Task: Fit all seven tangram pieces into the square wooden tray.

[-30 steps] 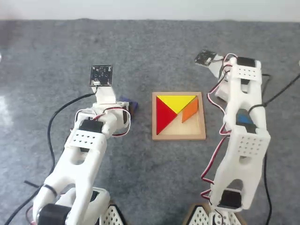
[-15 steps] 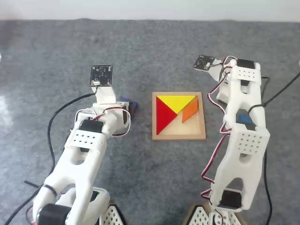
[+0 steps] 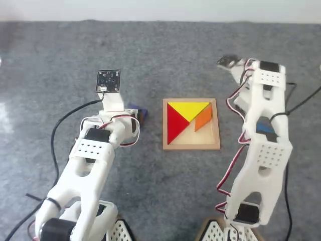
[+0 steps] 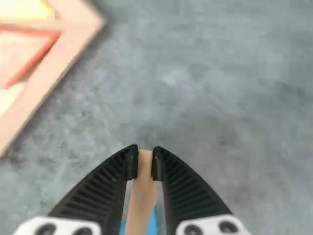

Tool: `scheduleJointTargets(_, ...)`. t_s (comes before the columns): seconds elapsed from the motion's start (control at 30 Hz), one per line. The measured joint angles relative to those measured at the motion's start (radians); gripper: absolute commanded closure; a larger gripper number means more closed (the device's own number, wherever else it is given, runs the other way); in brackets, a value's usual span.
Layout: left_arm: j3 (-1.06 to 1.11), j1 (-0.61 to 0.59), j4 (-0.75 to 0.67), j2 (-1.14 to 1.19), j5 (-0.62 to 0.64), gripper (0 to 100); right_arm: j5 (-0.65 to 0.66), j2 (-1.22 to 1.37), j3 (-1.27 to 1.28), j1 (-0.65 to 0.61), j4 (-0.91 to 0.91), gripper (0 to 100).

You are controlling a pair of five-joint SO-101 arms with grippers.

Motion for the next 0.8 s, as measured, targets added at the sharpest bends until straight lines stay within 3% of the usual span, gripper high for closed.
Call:
scheduleJointTargets(0.13, 0.0, 0.0, 0.0, 0.0, 0.0, 82, -0.216, -0.08, 0.0, -0.08, 0.066, 99.0)
scheduleJointTargets(0.47, 0.0, 0.0, -0.002, 0.0, 0.0, 82, -0.652, -0.152, 0.0, -0.511, 0.089, 99.0)
scheduleJointTargets(0.6, 0.0, 0.0, -0.002, 0.0, 0.0, 82, -0.746, -0.149, 0.002, -0.572, 0.015, 98.7)
scheduleJointTargets(0.8, 0.0, 0.0, -0.002, 0.0, 0.0, 82, -0.766, 0.017, 0.002, -0.638, -0.072, 98.9)
